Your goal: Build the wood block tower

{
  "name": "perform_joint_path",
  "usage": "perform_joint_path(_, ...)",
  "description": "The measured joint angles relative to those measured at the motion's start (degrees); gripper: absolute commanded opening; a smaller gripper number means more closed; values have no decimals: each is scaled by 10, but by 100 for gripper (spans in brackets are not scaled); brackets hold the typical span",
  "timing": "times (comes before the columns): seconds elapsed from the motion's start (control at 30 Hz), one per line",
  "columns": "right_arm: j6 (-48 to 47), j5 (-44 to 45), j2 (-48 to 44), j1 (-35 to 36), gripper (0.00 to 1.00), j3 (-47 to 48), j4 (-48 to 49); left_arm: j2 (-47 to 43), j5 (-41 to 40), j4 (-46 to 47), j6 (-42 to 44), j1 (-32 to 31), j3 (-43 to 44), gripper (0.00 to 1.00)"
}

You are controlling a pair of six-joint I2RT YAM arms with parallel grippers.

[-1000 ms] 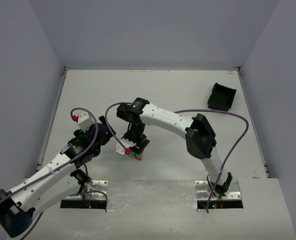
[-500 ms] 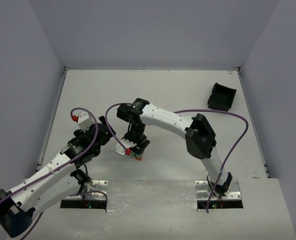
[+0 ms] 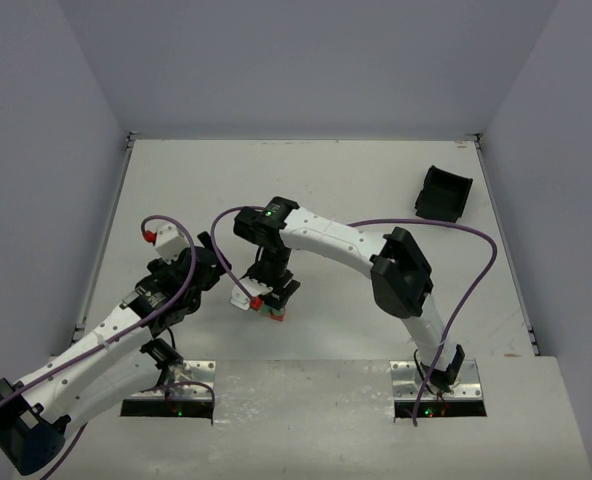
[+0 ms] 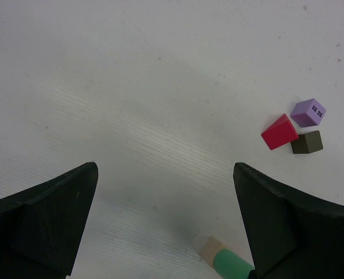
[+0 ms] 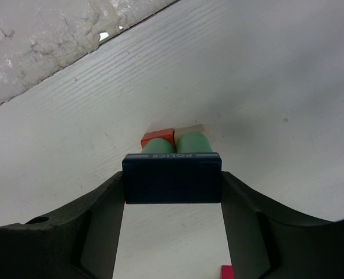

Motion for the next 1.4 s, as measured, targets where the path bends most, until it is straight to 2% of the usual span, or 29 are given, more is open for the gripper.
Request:
perform_joint_path(0.17,0,0,0,0,64,-6,5,0,0,0,0,0,0,100)
perform_joint_path(0.37,0,3,0,0,71,-12,10,0,0,0,2,0,0,100)
perform_joint_path(0.63,0,8,0,0,86,-20,16,0,1,4,2,0,0,100)
perform_joint_path(0.7,1,9,0,0,97,-20,19,0,1,4,2,0,0,100)
perform_joint_path(0.73,1,9,0,0,98,-20,19,0,1,5,2,0,0,100)
perform_joint_path(1.13,4,4,-11,0,99,-29,41,0,0,4,2,0,0,100)
perform_joint_path(1.4,-7,-18,-113,0,99,-57,46,-21,1,4,2,0,0,100)
